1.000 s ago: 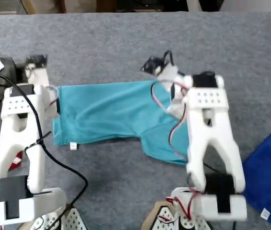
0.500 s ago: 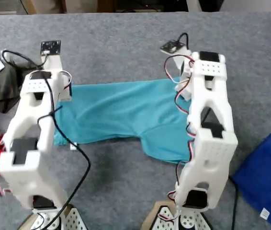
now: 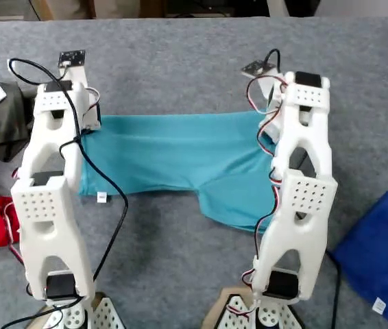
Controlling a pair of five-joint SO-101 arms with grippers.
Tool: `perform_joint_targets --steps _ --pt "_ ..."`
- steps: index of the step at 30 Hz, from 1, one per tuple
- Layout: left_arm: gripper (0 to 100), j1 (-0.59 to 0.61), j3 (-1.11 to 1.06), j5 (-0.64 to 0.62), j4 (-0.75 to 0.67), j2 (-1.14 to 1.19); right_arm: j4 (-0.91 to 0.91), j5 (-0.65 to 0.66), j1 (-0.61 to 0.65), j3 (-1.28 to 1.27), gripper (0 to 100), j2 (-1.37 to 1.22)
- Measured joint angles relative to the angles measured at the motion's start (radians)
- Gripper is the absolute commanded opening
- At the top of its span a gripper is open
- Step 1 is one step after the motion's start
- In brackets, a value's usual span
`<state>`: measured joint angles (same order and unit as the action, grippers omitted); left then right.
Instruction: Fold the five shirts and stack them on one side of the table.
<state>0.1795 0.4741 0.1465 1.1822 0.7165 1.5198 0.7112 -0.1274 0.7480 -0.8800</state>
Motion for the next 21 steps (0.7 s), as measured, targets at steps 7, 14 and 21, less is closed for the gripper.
perform_joint_targets --steps 7,14,21 --pt "2 0.003 0.224 0.003 0.209 0.005 0.233 0.04 -0.002 0.313 0.8 0.0" --pt "2 -0.029 0.396 0.052 0.44 0.005 0.247 0.041 0.04 0.158 0.9 0.132" --pt "2 0.008 0.511 0.06 0.559 0.005 0.212 0.06 0.149 -0.236 0.9 0.451"
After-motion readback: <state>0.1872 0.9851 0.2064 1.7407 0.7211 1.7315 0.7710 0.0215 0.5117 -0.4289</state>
